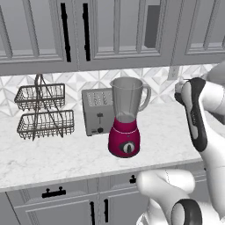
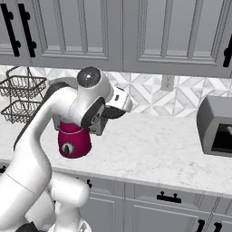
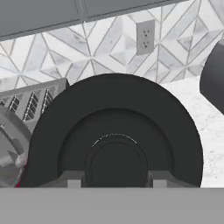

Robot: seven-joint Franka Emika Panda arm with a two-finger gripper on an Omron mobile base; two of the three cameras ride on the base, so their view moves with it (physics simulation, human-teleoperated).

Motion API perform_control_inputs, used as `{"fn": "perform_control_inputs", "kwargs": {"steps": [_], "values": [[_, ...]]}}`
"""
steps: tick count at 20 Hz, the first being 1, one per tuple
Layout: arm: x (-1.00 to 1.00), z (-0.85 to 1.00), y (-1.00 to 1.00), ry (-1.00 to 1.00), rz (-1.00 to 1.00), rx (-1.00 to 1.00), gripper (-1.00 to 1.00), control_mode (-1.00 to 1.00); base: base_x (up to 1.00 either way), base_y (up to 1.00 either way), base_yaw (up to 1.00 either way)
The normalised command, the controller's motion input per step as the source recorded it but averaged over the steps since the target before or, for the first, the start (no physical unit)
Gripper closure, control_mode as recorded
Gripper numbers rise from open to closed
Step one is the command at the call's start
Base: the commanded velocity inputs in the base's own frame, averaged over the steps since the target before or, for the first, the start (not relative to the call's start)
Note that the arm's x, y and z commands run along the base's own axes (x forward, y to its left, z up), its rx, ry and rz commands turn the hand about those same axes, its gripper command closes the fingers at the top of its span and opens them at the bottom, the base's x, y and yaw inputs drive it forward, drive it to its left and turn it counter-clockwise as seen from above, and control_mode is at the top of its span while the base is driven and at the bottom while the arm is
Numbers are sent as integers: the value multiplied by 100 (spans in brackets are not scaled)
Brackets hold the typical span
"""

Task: Close the lid blender by securely placing the lid on top.

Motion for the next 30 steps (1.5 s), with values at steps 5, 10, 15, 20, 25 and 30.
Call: {"fn": "perform_control_inputs", "kwargs": {"steps": [5, 10, 15, 20, 25, 30], "values": [[-4, 100, 59, 4, 0, -8, 100, -100, 0, 0, 0], [-12, 37, 41, -1, 0, 0, 100, -100, 0, 0, 0], [-17, 0, 50, -5, 0, 11, 100, -100, 0, 0, 0], [-4, 14, 91, -5, 0, 5, 100, -100, 0, 0, 0], [7, 35, 92, -2, 0, 0, 100, -100, 0, 0, 0], [32, 38, 76, 1, 0, 0, 100, -100, 0, 0, 0]]}}
